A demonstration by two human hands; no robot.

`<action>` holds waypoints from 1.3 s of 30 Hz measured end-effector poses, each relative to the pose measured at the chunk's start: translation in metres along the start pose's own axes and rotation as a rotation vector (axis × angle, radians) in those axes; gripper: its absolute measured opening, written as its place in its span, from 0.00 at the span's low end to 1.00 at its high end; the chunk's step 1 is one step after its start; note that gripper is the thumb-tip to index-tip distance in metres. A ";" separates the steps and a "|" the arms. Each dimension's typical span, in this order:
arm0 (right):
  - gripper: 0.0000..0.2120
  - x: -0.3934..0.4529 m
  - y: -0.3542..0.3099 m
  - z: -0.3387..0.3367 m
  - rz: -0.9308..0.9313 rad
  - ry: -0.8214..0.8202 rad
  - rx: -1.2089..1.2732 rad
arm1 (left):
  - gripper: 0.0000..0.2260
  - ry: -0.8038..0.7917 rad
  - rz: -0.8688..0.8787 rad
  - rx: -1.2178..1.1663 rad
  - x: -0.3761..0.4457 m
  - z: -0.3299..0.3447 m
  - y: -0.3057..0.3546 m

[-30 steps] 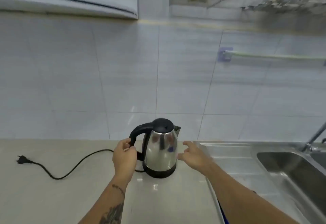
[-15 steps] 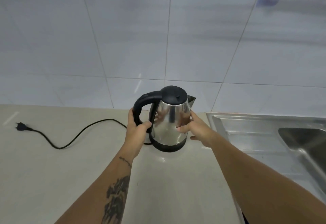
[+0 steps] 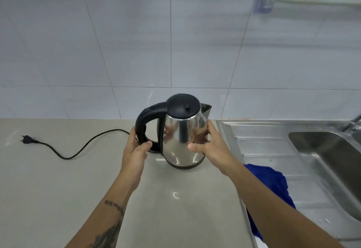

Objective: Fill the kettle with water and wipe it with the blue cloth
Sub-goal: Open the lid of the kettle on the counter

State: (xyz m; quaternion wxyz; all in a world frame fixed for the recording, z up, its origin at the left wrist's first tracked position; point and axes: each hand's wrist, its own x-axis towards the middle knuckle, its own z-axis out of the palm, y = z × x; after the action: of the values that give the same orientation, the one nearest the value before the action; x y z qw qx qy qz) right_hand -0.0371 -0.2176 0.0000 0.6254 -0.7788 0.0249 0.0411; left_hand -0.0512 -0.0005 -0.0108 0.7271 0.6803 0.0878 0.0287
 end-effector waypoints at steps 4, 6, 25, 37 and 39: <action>0.29 -0.045 0.031 0.001 0.039 0.017 0.025 | 0.28 -0.007 -0.046 0.020 -0.041 -0.002 -0.022; 0.35 -0.061 0.045 0.003 0.072 0.022 0.053 | 0.28 -0.008 -0.072 0.024 -0.057 -0.001 -0.029; 0.30 -0.110 0.070 0.010 0.156 0.054 0.048 | 0.20 0.187 0.180 0.365 -0.096 0.011 -0.032; 0.27 -0.117 0.056 0.000 0.111 0.139 0.111 | 0.26 0.172 0.585 1.031 -0.085 0.079 -0.004; 0.28 -0.115 0.057 0.002 0.111 0.136 0.098 | 0.25 0.185 0.544 1.104 -0.083 0.085 0.003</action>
State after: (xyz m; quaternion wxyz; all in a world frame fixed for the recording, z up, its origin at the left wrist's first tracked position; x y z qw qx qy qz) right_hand -0.1570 -0.2294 -0.0451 0.6562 -0.7458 0.1125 0.0214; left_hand -0.1181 -0.0977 0.0041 0.2243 0.9485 -0.0242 0.2223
